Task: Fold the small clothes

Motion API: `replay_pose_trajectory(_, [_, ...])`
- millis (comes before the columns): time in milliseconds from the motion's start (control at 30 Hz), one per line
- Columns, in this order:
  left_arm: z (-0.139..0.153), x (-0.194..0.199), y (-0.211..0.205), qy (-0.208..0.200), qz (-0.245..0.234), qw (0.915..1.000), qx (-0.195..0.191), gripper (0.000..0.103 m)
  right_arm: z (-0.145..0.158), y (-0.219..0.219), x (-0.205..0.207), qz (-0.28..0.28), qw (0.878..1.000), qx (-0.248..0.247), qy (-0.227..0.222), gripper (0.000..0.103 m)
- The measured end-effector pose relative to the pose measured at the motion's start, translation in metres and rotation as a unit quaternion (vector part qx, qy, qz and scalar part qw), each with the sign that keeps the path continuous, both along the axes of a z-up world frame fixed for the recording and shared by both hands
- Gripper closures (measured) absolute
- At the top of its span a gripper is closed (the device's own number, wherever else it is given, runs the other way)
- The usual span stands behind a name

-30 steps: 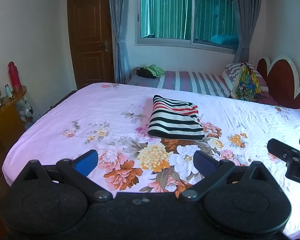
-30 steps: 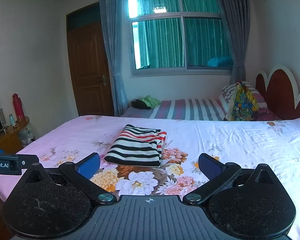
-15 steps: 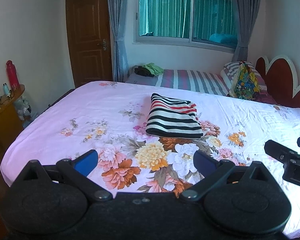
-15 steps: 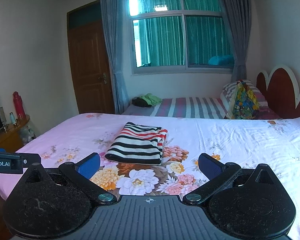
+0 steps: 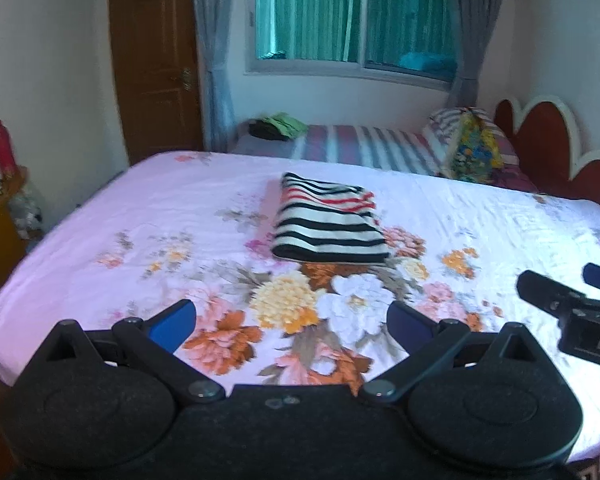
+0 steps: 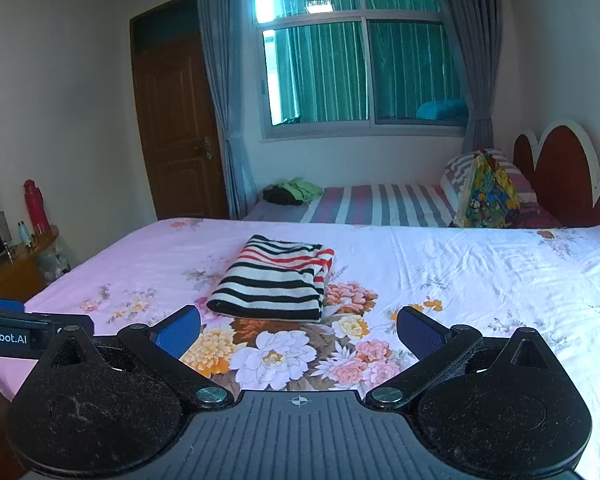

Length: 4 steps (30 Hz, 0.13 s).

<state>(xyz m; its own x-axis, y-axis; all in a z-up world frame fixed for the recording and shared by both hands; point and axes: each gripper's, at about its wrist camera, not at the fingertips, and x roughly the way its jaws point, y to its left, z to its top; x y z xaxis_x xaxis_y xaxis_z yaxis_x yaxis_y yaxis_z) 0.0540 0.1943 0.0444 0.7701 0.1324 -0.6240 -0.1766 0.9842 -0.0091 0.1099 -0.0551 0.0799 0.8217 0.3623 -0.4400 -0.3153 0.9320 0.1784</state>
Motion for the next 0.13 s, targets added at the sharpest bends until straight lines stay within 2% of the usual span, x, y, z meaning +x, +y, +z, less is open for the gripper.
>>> replay_pose_trajectory(133, [-0.006, 0.009, 0.0051, -0.011, 0.005, 0.9998, -0.015, 0.001, -0.0067, -0.0012, 0.007, -0.004, 1.0, -0.005, 0.01, 0.0])
